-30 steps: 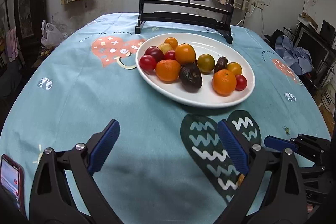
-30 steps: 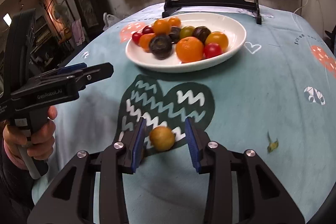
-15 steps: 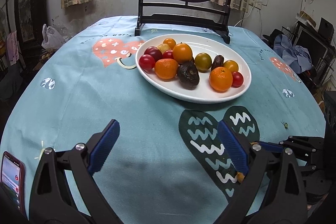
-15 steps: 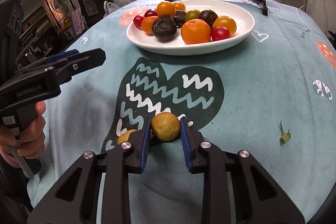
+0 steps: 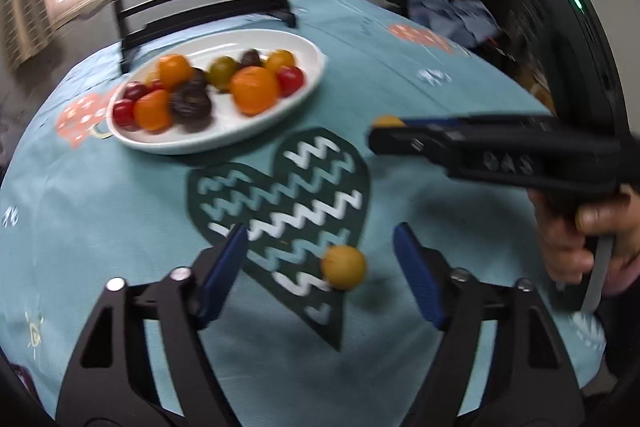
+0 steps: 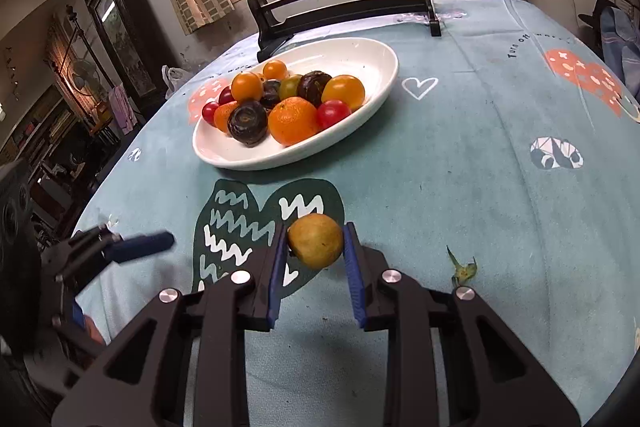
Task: Organize fruits
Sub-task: 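Grasp a small pale brown fruit with the right tool while the left tool grasps a small yellow fruit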
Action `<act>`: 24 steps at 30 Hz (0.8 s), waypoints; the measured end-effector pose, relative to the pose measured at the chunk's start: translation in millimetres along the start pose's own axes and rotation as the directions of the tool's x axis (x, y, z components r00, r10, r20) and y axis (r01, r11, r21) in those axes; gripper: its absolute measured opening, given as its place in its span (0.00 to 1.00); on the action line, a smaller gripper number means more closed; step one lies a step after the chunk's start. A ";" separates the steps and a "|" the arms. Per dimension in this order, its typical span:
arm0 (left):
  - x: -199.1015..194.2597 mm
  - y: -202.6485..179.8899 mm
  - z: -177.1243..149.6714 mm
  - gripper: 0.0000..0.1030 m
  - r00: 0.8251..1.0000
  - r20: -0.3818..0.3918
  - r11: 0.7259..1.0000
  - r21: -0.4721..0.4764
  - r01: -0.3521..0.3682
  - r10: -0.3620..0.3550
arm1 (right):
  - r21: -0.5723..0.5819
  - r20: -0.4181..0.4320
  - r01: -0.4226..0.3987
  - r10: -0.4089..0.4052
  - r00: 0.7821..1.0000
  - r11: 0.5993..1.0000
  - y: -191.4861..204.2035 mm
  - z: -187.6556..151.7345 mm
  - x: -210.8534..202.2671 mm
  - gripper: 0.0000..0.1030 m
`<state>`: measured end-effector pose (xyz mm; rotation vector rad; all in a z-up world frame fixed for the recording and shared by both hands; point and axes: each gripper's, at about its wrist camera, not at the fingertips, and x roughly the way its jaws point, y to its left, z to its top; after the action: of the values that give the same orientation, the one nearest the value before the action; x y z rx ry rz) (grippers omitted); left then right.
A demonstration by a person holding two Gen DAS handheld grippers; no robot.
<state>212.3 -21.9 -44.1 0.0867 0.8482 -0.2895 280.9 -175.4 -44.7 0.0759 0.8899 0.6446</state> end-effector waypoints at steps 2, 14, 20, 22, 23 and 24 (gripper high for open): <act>5.9 -5.1 -2.7 0.54 0.999 -0.031 1.000 0.018 0.019 -0.018 | -0.002 -0.001 -0.001 0.001 1.000 1.000 0.7 0.2 0.1 0.27; 19.8 -4.9 -6.9 0.25 0.996 -0.082 0.999 0.035 0.021 -0.018 | -0.007 0.003 -0.007 0.007 1.000 1.000 3.4 0.2 -2.0 0.27; 16.8 5.9 -3.3 0.25 0.999 -0.052 1.000 -0.022 0.009 -0.010 | -0.014 0.002 -0.009 0.009 1.000 1.000 4.5 -0.2 -0.2 0.27; 13.3 12.3 0.3 0.25 1.000 -0.031 0.999 -0.053 0.000 -0.002 | -0.023 0.003 -0.014 0.014 1.000 1.000 6.4 -0.1 1.3 0.27; 11.3 15.7 2.9 0.25 1.000 -0.020 0.998 -0.065 -0.014 0.013 | -0.021 -0.001 -0.031 0.031 1.000 0.999 7.3 0.6 2.7 0.27; 9.9 20.8 7.3 0.25 0.999 -0.010 0.996 -0.079 -0.032 0.031 | -0.018 -0.004 -0.045 0.044 0.999 0.999 8.0 2.1 4.2 0.27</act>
<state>229.8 -5.6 -47.5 0.0273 0.8654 -0.2256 280.4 -166.2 -43.8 0.0789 0.8879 0.6942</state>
